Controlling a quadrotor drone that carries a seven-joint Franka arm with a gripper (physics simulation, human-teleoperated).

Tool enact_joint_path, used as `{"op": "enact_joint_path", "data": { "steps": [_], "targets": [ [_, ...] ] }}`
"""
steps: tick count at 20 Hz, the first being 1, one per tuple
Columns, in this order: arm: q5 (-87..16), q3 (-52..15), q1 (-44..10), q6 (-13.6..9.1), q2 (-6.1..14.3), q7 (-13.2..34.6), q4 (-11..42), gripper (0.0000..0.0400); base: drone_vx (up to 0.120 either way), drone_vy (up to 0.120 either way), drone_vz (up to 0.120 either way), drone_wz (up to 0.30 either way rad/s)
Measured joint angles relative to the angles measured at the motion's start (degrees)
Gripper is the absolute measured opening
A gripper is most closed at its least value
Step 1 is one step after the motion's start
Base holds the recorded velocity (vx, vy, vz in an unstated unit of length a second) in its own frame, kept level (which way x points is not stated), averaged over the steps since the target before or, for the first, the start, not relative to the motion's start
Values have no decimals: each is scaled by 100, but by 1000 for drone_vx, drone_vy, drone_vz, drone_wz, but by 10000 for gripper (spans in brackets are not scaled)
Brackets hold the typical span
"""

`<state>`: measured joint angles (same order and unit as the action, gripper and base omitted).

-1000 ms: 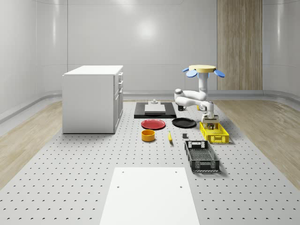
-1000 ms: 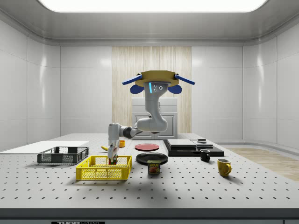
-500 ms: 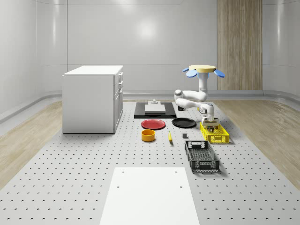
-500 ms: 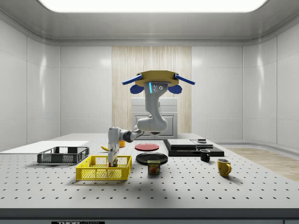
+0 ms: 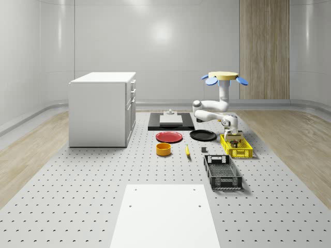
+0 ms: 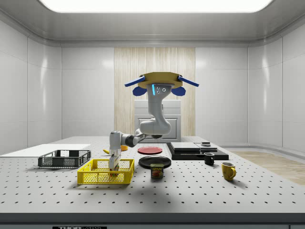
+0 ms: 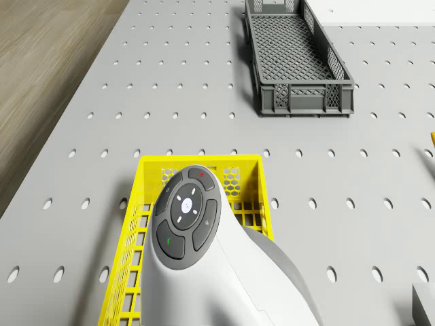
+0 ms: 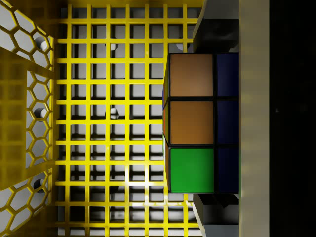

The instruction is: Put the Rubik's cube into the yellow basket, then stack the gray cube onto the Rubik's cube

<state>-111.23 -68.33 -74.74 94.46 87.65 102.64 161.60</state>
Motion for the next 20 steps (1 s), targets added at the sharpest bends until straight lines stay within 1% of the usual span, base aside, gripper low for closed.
{"op": "enact_joint_path", "data": {
  "steps": [5, 15, 16, 20],
  "targets": [
    [156, -179, -12, -111, -40, 47, 57, 392, 0, 0, 112, 0],
    [252, -292, -12, -189, -76, 67, 91, 399, 116, -120, 120, 0],
    [254, -295, -11, -192, -78, 68, 92, 399, 120, -120, 80, 0],
    [257, -300, -9, -202, -86, 67, 94, 400, 0, -120, 0, 0]
  ]
}}
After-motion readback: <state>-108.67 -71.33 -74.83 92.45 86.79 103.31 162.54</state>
